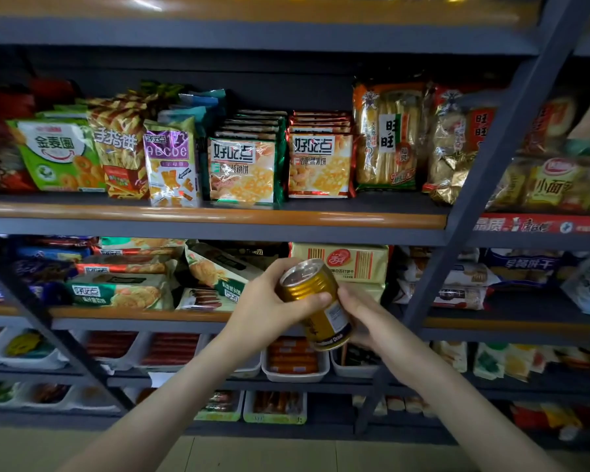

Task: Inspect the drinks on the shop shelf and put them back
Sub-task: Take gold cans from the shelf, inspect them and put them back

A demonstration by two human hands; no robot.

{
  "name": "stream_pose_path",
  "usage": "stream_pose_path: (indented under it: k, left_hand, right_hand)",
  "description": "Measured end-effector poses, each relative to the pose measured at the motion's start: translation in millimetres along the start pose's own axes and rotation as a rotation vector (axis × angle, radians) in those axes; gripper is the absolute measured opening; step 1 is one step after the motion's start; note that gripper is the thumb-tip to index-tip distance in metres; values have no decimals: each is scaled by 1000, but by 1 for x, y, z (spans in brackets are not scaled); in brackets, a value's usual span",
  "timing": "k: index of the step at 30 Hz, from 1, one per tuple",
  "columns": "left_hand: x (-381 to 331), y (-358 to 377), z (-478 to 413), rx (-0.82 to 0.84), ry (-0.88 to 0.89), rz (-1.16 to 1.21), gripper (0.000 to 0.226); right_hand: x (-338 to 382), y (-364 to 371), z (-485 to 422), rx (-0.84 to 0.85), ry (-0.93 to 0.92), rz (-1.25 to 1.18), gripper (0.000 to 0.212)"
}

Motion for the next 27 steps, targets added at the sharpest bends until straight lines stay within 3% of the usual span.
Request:
stream_pose_path:
  k: [2, 6, 10, 15, 17, 21, 23, 27]
  left_hand:
    - [-2, 3, -5, 6, -74, -102, 57]
    - [-6, 13, -15, 3, -210, -165, 75]
    - [-21, 25, -24, 53, -235, -145, 77]
    - [-41, 46, -24, 249, -312, 263, 62]
    - [-49, 51, -25, 294, -331, 407, 57]
    - [-79, 55, -39, 291, -237, 444, 62]
    - [-98, 52, -48, 245, -156, 395, 65]
    - [-140, 44, -68, 151, 22, 306, 45]
  right_hand:
    - [14, -4, 5, -5, -178, 212, 85]
    - [24, -3, 13, -7, -339, 480, 102]
    - [33, -14, 19, -74, -388, 338, 93]
    - [48, -41, 17, -140, -407, -114, 87]
    - [59, -51, 18, -147, -447, -122, 88]
    - [93, -68, 24, -78, -541, 163, 87]
    - [114, -78, 26, -121, -600, 454, 97]
    - [166, -93, 31, -225, -688, 901, 110]
Point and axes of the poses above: each hand's wrist, its own z-axis away from the middle knuckle, its own y-axis out of the palm, x = y × z, the point moved 6 cm from there along -z, towards the middle knuckle, and after that the axes turned 9 degrees about z, right-handed, at the moved point
